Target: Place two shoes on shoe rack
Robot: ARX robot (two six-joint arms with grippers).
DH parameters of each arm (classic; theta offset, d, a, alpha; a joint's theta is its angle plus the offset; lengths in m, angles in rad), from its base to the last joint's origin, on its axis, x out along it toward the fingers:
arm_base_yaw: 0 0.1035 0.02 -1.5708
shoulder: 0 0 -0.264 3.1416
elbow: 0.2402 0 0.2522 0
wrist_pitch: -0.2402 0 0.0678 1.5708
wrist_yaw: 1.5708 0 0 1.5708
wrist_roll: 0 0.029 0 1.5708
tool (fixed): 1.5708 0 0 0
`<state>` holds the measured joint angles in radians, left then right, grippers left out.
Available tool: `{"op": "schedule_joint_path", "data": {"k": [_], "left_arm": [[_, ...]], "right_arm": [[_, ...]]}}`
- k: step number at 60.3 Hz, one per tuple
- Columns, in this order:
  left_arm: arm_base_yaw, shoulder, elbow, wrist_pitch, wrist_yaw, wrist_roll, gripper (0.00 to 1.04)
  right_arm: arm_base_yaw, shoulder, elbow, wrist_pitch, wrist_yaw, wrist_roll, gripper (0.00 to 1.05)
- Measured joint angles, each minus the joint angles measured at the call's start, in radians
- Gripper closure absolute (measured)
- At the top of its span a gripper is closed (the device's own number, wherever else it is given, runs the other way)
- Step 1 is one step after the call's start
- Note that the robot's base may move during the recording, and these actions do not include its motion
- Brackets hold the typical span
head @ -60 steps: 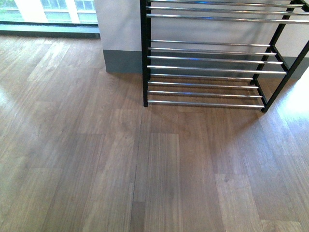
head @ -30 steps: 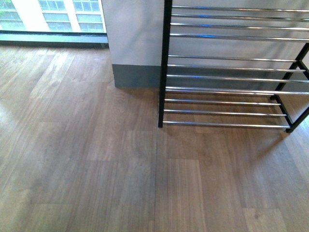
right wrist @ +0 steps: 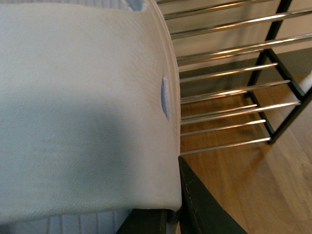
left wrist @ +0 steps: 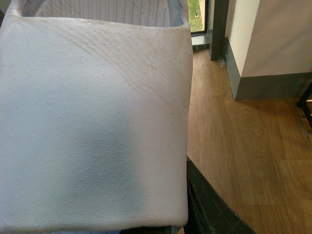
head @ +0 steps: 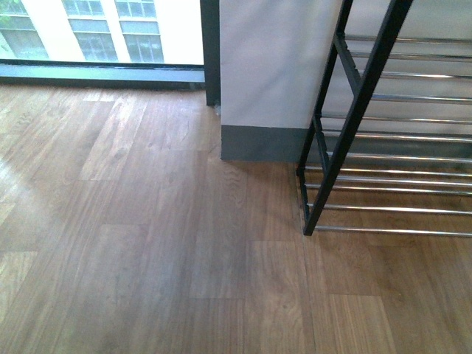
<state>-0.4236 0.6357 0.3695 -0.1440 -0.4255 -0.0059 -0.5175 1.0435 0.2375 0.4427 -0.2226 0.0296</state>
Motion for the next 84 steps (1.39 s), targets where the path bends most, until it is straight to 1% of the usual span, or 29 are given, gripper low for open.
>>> {"op": "schedule_joint_path", "data": {"k": [22,26,29,33,38,39,45,46,48,51,54,59,64,68,81,84], "left_arm": [[0.000,0.000,0.000,0.000,0.003,0.000,1.03],[0.000,0.000,0.000,0.000,0.003,0.000,1.03],[0.000,0.000,0.000,0.000,0.003,0.000,1.03],[0.000,0.000,0.000,0.000,0.003,0.000,1.03],[0.000,0.000,0.000,0.000,0.003,0.000,1.03],[0.000,0.000,0.000,0.000,0.003,0.000,1.03],[0.000,0.000,0.000,0.000,0.003,0.000,1.03],[0.000,0.000,0.000,0.000,0.003,0.000,1.03],[0.000,0.000,0.000,0.000,0.003,0.000,1.03],[0.000,0.000,0.000,0.000,0.003,0.000,1.03],[0.000,0.000,0.000,0.000,0.003,0.000,1.03],[0.000,0.000,0.000,0.000,0.003,0.000,1.03],[0.000,0.000,0.000,0.000,0.003,0.000,1.03],[0.000,0.000,0.000,0.000,0.003,0.000,1.03],[0.000,0.000,0.000,0.000,0.003,0.000,1.03],[0.000,0.000,0.000,0.000,0.003,0.000,1.03]], "right_arm": [[-0.001,0.003,-0.001,0.007,-0.004,0.000,1.03],[-0.021,0.044,-0.043,0.217,-0.093,-0.026,1.03],[-0.029,0.045,-0.049,0.272,-0.111,-0.031,1.03],[-0.041,0.018,-0.036,0.262,-0.135,-0.043,1.03],[-0.066,-0.034,0.003,0.179,-0.156,-0.059,1.03],[-0.076,-0.052,0.024,0.136,-0.167,-0.071,1.03],[-0.099,-0.099,0.099,-0.003,-0.203,-0.108,1.03],[-0.104,-0.109,0.129,-0.053,-0.221,-0.120,1.03],[-0.106,-0.113,0.148,-0.084,-0.231,-0.126,1.03],[-0.108,-0.120,0.224,-0.188,-0.263,-0.151,1.03],[-0.106,-0.119,0.279,-0.254,-0.282,-0.165,1.03],[-0.085,-0.099,0.366,-0.341,-0.284,-0.185,1.03],[-0.048,-0.050,0.466,-0.423,-0.264,-0.203,1.03],[-0.011,0.011,0.566,-0.492,-0.227,-0.218,1.03],[0.067,0.248,0.833,-0.612,-0.105,-0.237,1.03],[0.085,0.311,0.902,-0.628,-0.059,-0.254,1.03]]}}
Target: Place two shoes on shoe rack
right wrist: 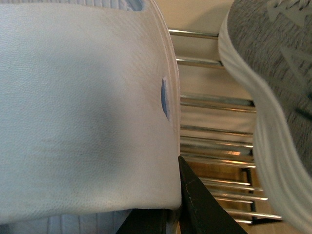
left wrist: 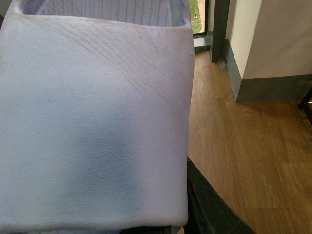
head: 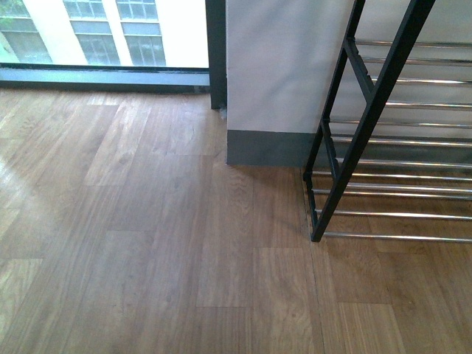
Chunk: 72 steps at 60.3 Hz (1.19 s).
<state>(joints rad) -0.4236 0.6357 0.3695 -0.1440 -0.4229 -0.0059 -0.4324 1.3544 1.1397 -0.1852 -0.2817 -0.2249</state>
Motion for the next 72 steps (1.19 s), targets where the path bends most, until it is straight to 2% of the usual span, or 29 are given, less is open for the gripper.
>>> {"op": "schedule_joint_path", "data": {"k": [14,29,41,54,72], "left_arm": [[0.000,0.000,0.000,0.000,0.000,0.000,1.03],[0.000,0.000,0.000,0.000,0.000,0.000,1.03],[0.000,0.000,0.000,0.000,0.000,0.000,1.03],[0.000,0.000,0.000,0.000,0.000,0.000,1.03],[0.000,0.000,0.000,0.000,0.000,0.000,1.03]], "right_arm": [[0.075,0.203,0.266,-0.063,0.151,-0.050,1.03],[0.089,0.344,0.420,-0.084,0.286,-0.077,1.03],[0.089,0.409,0.470,-0.092,0.328,-0.084,1.03],[0.092,0.438,0.493,-0.054,0.387,-0.085,0.75],[0.100,0.365,0.429,0.042,0.356,-0.076,0.33]]}}
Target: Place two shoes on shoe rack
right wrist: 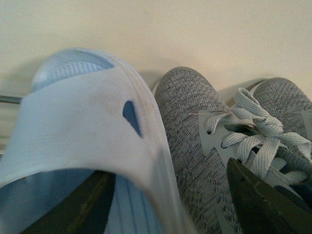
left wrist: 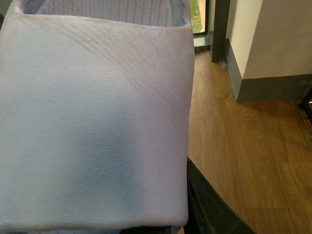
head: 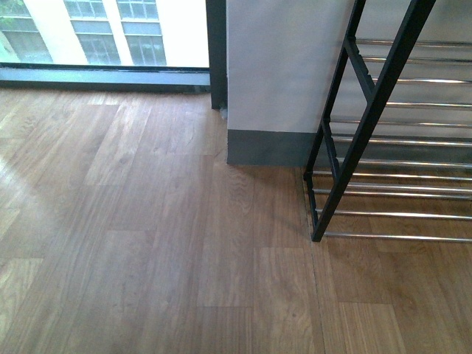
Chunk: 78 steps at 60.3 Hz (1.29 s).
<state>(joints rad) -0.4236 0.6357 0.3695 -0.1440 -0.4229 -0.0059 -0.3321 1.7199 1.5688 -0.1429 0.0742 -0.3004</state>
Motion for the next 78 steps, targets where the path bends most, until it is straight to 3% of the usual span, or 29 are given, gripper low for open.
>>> {"op": "schedule_joint_path", "data": {"k": [13,35,59,70,78], "left_arm": [[0.000,0.000,0.000,0.000,0.000,0.000,1.03],[0.000,0.000,0.000,0.000,0.000,0.000,1.03],[0.000,0.000,0.000,0.000,0.000,0.000,1.03],[0.000,0.000,0.000,0.000,0.000,0.000,1.03],[0.000,0.000,0.000,0.000,0.000,0.000,1.03]], "right_arm": [[0.004,-0.134,-0.110,0.051,-0.063,0.005,0.08],[-0.037,-0.293,-0.272,0.111,-0.188,0.075,0.09],[-0.140,-0.699,-0.733,0.472,-0.391,0.264,0.09],[-0.243,-0.921,-1.007,0.601,-0.525,0.389,0.09],[-0.305,-0.996,-1.108,0.661,-0.555,0.457,0.09]]}}
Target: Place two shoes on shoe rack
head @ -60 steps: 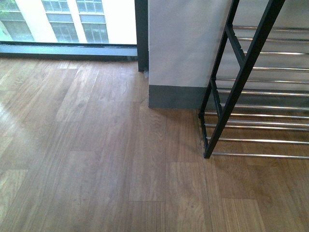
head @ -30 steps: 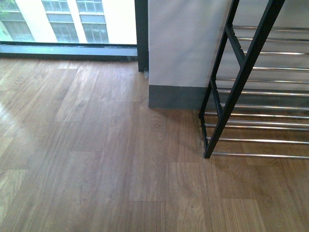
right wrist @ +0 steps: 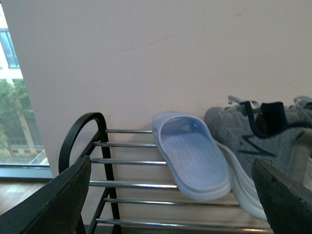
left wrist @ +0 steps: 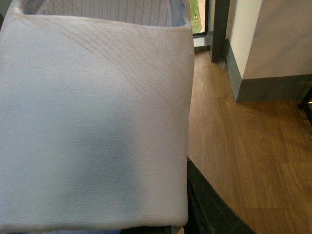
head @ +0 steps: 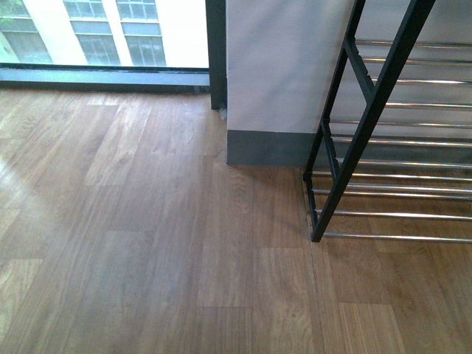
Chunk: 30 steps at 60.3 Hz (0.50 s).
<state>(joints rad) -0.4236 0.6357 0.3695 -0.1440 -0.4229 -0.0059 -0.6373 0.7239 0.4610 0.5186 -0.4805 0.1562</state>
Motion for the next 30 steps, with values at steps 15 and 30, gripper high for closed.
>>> {"op": "schedule_joint_path", "data": {"k": [15,30], "left_arm": [[0.000,0.000,0.000,0.000,0.000,0.000,1.03],[0.000,0.000,0.000,0.000,0.000,0.000,1.03]], "right_arm": [[-0.024,0.015,-0.111,0.098,0.024,0.044,0.09],[0.054,-0.112,-0.120,-0.243,-0.081,-0.101,0.37]]}}
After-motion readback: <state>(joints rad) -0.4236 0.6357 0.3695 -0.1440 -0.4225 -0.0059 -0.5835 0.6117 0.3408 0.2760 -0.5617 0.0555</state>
